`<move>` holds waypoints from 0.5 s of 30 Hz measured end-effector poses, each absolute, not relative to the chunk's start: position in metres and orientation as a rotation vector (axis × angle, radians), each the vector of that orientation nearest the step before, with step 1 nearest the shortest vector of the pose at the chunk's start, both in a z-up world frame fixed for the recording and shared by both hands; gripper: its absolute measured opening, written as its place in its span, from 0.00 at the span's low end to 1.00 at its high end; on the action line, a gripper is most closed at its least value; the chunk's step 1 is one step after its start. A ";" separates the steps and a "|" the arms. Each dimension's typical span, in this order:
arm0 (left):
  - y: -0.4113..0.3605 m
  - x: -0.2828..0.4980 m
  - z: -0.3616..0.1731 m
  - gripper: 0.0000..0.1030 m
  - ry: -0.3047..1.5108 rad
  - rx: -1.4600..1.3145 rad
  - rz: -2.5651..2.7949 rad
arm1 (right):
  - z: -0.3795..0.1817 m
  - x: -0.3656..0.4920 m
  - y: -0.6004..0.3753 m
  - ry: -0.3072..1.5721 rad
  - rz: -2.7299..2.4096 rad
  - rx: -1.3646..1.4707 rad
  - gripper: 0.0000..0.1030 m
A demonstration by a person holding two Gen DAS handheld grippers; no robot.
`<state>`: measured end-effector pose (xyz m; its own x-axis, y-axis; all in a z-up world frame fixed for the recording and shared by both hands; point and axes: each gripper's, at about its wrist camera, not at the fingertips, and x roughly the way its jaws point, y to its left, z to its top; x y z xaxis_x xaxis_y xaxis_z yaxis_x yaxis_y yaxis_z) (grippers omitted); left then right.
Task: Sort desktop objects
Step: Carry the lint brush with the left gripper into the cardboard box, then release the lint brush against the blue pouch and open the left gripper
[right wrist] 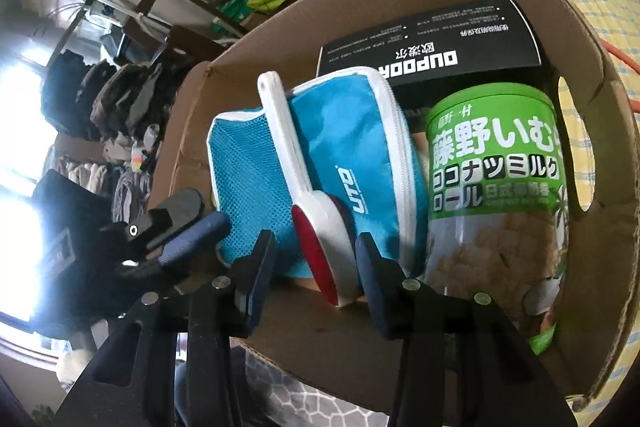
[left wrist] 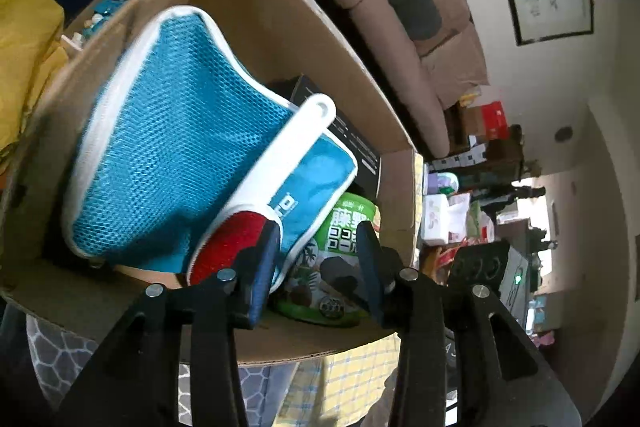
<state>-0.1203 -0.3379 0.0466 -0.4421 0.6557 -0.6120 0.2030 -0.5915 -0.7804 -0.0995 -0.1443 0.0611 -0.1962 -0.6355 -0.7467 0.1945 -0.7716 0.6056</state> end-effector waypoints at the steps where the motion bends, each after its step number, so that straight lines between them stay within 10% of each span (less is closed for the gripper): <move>1: -0.341 -0.119 0.047 0.35 -1.222 -1.447 2.112 | 0.062 -0.099 -0.145 -0.519 -2.012 1.528 0.43; 15: -0.337 -0.109 0.069 0.69 -1.023 -1.498 2.223 | 0.085 -0.089 -0.133 -0.486 -2.094 1.472 0.79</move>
<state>-0.1086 -0.3371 0.0689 -0.4278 0.5741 -0.6981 0.1571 -0.7134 -0.6829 -0.0888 -0.1329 0.0848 -0.2661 -0.6067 -0.7491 0.2151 -0.7949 0.5674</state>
